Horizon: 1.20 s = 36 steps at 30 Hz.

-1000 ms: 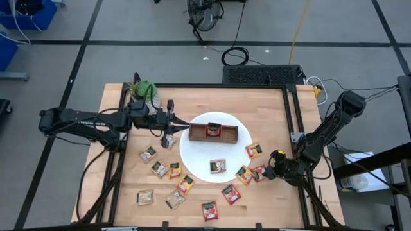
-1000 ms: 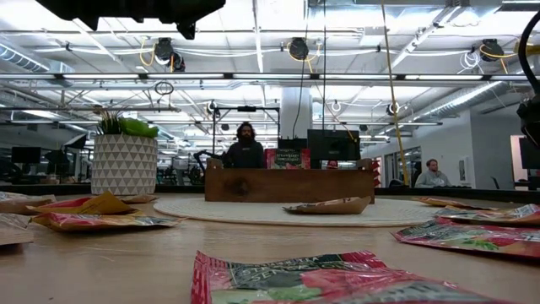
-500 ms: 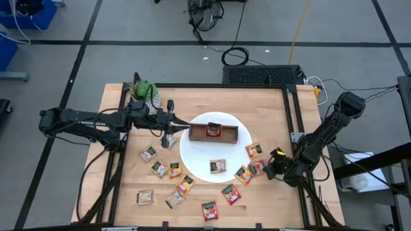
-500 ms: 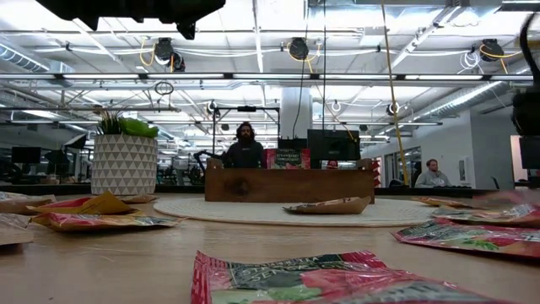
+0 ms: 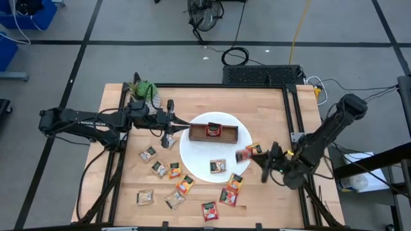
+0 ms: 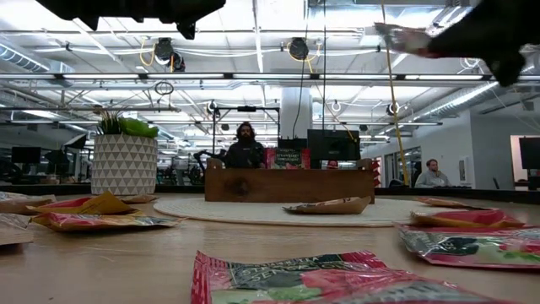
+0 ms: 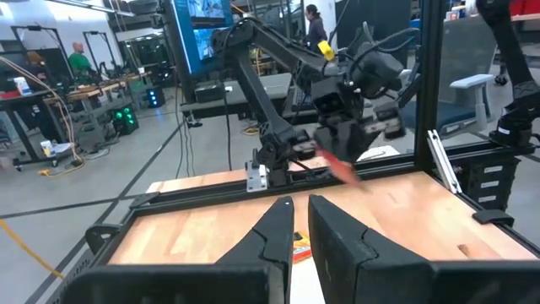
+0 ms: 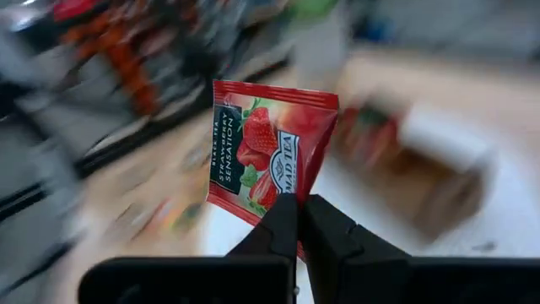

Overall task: Pick & Place Tea
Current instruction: Put the red tea bag into the middle section of the wooden organizer

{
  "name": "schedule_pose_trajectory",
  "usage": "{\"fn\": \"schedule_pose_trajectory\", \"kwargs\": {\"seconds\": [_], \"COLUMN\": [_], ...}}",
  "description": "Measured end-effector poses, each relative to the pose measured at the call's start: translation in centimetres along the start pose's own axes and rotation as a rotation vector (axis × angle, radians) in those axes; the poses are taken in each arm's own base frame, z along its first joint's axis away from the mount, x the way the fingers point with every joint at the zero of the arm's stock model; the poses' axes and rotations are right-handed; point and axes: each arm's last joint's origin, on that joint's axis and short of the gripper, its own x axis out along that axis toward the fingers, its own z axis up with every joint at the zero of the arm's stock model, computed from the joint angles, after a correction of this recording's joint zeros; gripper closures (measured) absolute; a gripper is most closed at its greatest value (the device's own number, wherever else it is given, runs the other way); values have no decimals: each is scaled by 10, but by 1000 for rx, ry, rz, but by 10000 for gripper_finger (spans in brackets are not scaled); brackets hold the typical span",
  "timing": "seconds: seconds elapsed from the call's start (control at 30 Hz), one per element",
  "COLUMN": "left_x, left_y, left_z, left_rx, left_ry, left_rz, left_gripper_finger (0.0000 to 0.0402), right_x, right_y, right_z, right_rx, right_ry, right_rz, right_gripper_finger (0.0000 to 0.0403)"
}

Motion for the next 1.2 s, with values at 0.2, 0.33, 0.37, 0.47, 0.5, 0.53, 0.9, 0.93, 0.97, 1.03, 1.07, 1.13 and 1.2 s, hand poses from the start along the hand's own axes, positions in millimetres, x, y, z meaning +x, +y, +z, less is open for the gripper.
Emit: {"fn": "schedule_pose_trajectory", "kwargs": {"seconds": [0.2, 0.33, 0.37, 0.47, 0.5, 0.53, 0.9, 0.93, 0.97, 1.03, 1.07, 1.13, 1.2], "left_x": [0, 0, 0, 0, 0, 0, 21, 26, 31, 40, 43, 49, 52], "left_y": [1, 1, 1, 1, 1, 1, 4, 4, 4, 3, 2, 0, -2], "left_z": [6, 6, 7, 6, 4, 4, -16, -20, -24, -31, -32, -35, -37], "left_rx": [4, -39, -39, -20, -13, -11, -64, -79, -88, -100, -97, -72, -42], "left_ry": [-60, -63, -73, -56, -43, -40, 20, 14, 11, -5, -24, -50, -66], "left_rz": [10, 9, 11, 11, 16, 25, 80, 86, 86, 79, 75, 70, 68], "left_gripper_finger": [355, 355, 355, 355, 355, 355, 355, 355, 355, 355, 354, 354, 354], "right_x": [55, 89, 95, 109, 113, 116, 150, 152, 154, 157, 158, 161, 162], "right_y": [6, 8, 7, 4, 3, 1, -20, -21, -22, -23, -24, -27, -29], "right_z": [-1, 1, 3, 10, 12, 14, 38, 40, 42, 46, 47, 47, 47], "right_rx": [-200, -291, -303, -351, -369, -391, -512, -515, -521, -526, -529, -538, -541], "right_ry": [-178, -226, -251, -339, -370, -398, -535, -540, -544, -556, -553, -540, -537], "right_rz": [-192, -137, -123, -72, -58, -43, 49, 53, 58, 67, 62, 48, 38], "right_gripper_finger": [402, 402, 403, 403, 403, 403, 403, 403, 403, 403, 403, 403, 403]}}
